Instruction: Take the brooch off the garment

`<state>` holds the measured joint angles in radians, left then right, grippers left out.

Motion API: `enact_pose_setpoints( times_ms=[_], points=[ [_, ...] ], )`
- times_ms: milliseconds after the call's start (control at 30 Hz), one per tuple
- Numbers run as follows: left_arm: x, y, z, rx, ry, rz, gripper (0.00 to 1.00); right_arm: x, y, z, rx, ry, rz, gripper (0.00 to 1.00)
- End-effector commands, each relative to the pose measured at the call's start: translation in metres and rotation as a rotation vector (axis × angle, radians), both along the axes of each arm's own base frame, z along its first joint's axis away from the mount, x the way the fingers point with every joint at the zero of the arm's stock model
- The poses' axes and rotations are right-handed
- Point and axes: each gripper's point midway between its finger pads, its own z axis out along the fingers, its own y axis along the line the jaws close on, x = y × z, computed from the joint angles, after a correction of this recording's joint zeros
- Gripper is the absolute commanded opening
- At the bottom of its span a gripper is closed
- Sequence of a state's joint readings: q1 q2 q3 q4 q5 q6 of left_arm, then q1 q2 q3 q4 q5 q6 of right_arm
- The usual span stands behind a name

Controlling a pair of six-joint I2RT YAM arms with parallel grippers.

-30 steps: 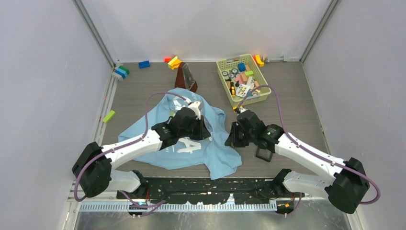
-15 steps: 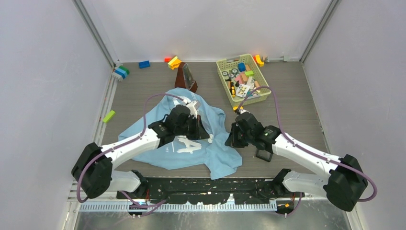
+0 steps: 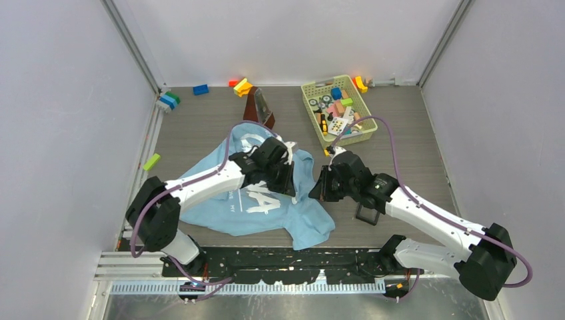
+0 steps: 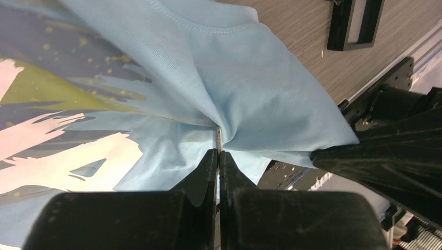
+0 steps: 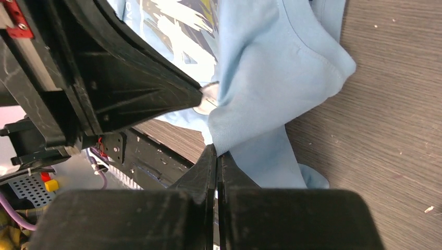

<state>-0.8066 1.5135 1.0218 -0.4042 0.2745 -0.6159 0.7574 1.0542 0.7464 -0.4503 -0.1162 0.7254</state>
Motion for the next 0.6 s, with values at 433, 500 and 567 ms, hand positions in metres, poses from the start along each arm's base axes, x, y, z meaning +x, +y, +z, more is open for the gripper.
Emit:
enact_pose_setpoints(
  times_ms=[433,500,567],
  points=[
    [-0.006,-0.006,0.014,-0.002,-0.128,-0.097,0.72,0.013,0.002,0.027,0.070,-0.097,-0.050,0.01],
    [-0.001,-0.002,0.016,-0.016,-0.169,-0.057,0.72,0.013,0.005,0.026,0.070,-0.088,-0.043,0.00],
    [0.003,0.004,0.017,-0.028,-0.197,0.006,0.70,0.013,0.007,0.025,0.072,-0.081,-0.037,0.01]
  ],
)
